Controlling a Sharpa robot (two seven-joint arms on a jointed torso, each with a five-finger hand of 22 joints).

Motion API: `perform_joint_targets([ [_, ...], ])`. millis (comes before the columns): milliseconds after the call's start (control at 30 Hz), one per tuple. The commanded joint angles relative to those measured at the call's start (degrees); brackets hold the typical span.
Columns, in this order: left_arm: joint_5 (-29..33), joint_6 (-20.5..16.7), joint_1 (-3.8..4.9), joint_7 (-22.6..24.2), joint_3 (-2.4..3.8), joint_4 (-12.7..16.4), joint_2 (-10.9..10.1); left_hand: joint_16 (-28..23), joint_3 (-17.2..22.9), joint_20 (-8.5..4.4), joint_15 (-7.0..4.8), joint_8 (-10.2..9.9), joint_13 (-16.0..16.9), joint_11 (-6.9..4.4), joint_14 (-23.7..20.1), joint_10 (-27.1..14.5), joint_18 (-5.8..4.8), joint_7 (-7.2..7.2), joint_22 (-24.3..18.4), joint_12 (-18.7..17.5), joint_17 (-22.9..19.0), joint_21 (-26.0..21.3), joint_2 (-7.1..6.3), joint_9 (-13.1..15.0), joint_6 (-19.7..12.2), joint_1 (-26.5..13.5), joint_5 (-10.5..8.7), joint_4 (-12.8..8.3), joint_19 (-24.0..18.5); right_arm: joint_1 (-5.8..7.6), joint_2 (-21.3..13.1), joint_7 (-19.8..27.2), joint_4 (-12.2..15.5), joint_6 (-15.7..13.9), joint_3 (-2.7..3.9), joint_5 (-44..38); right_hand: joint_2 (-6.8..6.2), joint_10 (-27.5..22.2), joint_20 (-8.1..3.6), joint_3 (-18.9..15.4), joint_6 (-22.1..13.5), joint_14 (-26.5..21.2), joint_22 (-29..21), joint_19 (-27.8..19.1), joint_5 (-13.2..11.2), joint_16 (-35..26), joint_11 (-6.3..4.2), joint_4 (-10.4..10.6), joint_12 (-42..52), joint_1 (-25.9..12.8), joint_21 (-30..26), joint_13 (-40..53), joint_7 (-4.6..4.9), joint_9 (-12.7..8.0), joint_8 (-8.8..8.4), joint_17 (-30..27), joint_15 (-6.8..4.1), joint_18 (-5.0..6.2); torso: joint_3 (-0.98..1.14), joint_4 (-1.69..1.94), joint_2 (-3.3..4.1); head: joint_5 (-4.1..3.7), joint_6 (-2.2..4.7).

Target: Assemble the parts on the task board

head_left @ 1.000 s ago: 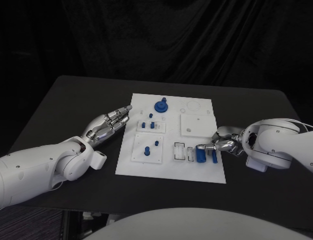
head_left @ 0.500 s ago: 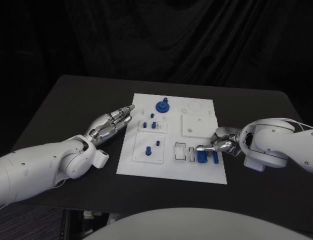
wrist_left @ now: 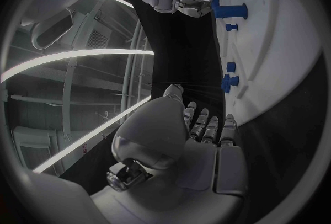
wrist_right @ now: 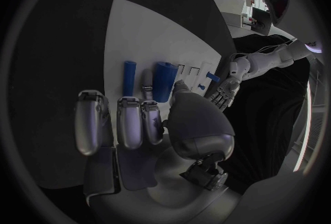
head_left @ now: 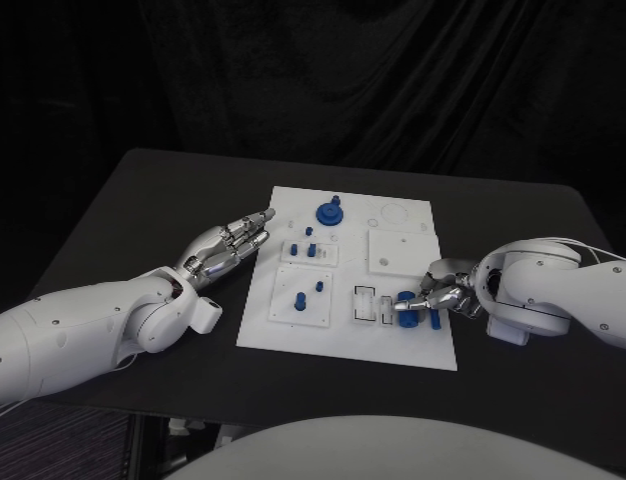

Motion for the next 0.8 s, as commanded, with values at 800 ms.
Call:
perform_joint_targets([
  [800, 0.09, 1.53, -0.05, 9.43, 0.05, -0.69, 0.36, -0.21, 0.37, 0.72, 0.63, -0.19, -0.08, 0.57, -0.12, -0.07, -0.16, 0.06, -0.05, -0.27, -0.05, -0.22, 0.06, -0.10, -0.75, 0.49, -0.03, 0.03, -0.04, -0.38, -2.00, 2.33, 1.35, -6.56, -0.06, 11.54, 0.59, 6.18, 0.00, 5.22, -5.14, 4.14, 11.85, 2.24, 26.28, -1.04, -0.16, -4.64, 0.15, 12.81, -0.97, 15.09, 0.02, 3.17, 3.06, 4.08, -0.04, 0.21, 0.09, -0.17, 0.12, 0.99, -0.01],
])
